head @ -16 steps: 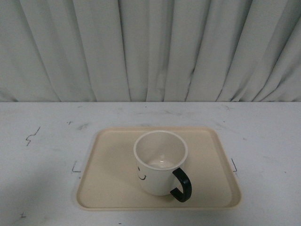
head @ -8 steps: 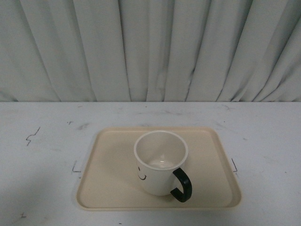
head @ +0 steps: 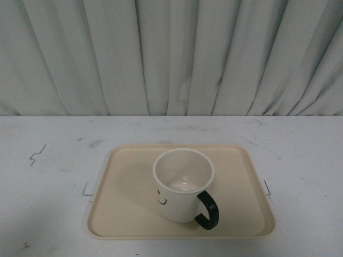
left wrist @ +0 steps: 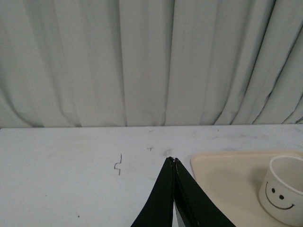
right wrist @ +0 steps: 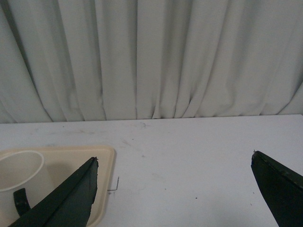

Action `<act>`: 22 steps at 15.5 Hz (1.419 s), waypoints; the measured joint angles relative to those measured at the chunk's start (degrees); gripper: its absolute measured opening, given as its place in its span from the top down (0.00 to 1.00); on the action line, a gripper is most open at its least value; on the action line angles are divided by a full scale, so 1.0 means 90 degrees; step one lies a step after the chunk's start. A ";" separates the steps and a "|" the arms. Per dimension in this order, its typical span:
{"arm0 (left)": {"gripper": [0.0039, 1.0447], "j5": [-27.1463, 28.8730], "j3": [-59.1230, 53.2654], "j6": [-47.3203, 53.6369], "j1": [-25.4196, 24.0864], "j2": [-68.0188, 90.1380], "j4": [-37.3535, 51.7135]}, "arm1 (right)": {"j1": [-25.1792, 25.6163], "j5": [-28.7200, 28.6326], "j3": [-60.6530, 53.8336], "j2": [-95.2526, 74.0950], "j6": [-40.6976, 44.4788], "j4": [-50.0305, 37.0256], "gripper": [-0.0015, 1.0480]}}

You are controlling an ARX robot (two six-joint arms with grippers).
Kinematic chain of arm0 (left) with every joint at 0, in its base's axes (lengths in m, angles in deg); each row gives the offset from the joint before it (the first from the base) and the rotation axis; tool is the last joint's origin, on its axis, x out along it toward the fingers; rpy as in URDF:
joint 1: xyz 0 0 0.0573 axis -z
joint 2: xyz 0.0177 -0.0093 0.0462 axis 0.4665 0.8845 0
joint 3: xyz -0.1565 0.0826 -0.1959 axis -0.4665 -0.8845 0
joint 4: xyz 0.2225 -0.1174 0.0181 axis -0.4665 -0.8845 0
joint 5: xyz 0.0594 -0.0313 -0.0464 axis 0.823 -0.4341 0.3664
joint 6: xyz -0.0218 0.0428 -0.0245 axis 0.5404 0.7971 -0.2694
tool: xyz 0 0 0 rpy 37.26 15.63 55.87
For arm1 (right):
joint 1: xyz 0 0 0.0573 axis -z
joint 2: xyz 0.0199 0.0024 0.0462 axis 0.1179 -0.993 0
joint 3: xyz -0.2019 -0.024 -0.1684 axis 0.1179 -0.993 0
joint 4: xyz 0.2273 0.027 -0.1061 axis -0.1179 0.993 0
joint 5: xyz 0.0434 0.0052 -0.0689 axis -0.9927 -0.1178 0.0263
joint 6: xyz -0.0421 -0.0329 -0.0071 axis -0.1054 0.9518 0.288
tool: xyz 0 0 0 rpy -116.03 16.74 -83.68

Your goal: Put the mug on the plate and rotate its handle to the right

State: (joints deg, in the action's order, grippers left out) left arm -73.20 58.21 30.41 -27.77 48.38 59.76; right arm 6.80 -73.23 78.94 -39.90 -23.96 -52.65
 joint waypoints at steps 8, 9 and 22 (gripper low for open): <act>0.32 0.0022 -0.0017 -0.0002 0.0002 0.0000 -0.0131 | 0.1093 -0.3684 0.1435 -0.2458 0.1180 0.2611 0.06; 0.20 0.0002 -0.0017 -0.0002 0.0002 0.0000 -0.0129 | 0.0850 -0.4243 0.1795 -0.3014 0.1508 0.2497 0.06; 0.06 0.0005 -0.0017 0.0000 0.0002 0.0000 -0.0124 | -0.1821 -0.2249 0.7575 -1.1863 0.0209 0.2331 0.06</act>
State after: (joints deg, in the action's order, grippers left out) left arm -73.16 58.06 30.41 -27.75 48.38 58.64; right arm -9.59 -93.47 147.11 -146.67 -22.08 -31.67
